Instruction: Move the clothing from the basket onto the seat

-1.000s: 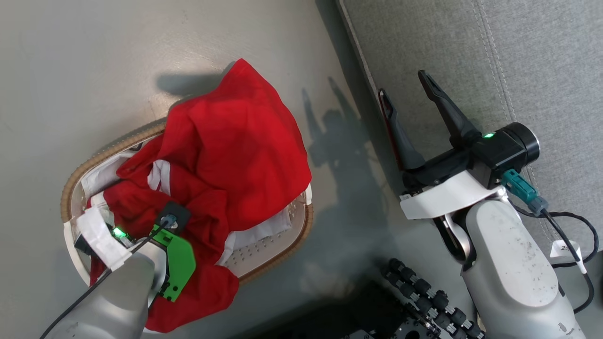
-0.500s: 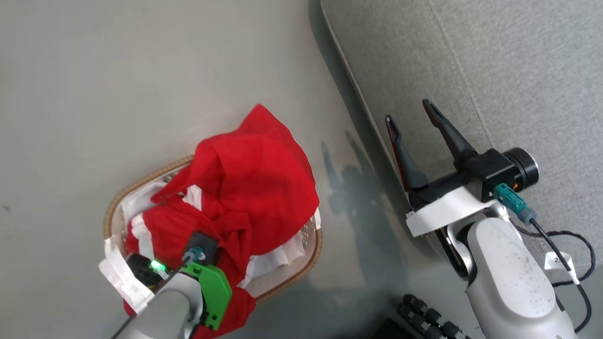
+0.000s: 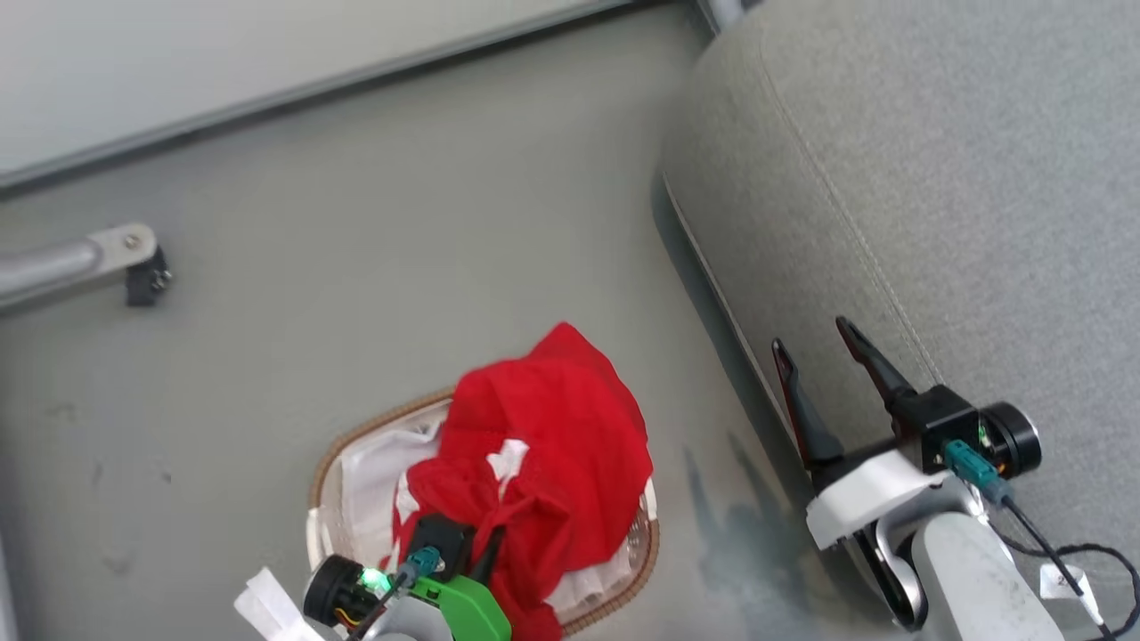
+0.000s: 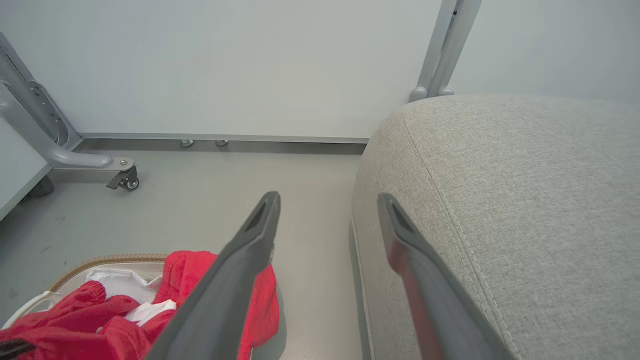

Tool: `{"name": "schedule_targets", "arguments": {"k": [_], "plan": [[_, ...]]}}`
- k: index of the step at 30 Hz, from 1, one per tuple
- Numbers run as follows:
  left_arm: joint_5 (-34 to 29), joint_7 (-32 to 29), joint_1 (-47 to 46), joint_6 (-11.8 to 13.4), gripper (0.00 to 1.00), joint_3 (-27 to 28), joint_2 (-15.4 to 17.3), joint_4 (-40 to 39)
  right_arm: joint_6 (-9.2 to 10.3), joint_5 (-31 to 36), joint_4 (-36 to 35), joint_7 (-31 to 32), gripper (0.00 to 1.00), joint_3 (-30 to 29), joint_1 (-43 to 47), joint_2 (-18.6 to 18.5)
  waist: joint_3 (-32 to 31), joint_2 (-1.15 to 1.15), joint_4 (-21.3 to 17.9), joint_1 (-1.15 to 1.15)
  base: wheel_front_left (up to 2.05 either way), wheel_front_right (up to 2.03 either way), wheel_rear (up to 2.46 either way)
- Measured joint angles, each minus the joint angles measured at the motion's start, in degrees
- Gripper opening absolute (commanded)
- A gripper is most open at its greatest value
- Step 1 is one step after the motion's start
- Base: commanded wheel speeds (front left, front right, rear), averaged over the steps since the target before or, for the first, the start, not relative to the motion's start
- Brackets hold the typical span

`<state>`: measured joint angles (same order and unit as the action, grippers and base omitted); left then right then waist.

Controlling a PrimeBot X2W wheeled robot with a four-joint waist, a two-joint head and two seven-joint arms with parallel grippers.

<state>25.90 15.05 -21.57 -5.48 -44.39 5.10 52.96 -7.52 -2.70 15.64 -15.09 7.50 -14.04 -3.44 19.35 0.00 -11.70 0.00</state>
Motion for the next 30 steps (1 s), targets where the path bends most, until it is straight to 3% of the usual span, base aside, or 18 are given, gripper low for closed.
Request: {"name": "schedule_targets", "arguments": {"k": [10, 17, 25, 30], "plan": [[-4.6, 0.08, 6.84, 0.78, 0.0, 8.0, -0.36, -13.92, 0.0, -0.76, 1.24, 0.0, 1.0, 0.51, 6.19, -1.05, -10.29, 0.0, 3.66, 0.0, 0.0, 0.0, 0.0], [-7.64, 0.08, 8.27, -0.07, 0.0, 12.87, -1.07, -22.47, 0.0, -1.42, 1.78, 0.0, 1.0, 0.97, 8.89, -1.65, -15.65, 0.0, 5.85, 0.0, 0.0, 0.0, 0.0], [-9.34, 0.08, 6.93, -1.14, 0.0, 15.84, -1.98, -30.19, 0.0, -1.82, 2.25, 0.0, 1.0, 2.22, 9.95, -1.86, -18.43, 0.0, 8.0, 0.0, 0.0, 0.0, 0.0], [-10.09, 0.09, 4.6, -1.45, 0.0, 16.25, -2.14, -33.66, 0.0, -1.85, 2.96, 0.0, 1.0, 6.76, 10.09, -2.98, -18.78, 0.0, 8.56, 0.0, 0.0, 0.0, 0.0]]}}
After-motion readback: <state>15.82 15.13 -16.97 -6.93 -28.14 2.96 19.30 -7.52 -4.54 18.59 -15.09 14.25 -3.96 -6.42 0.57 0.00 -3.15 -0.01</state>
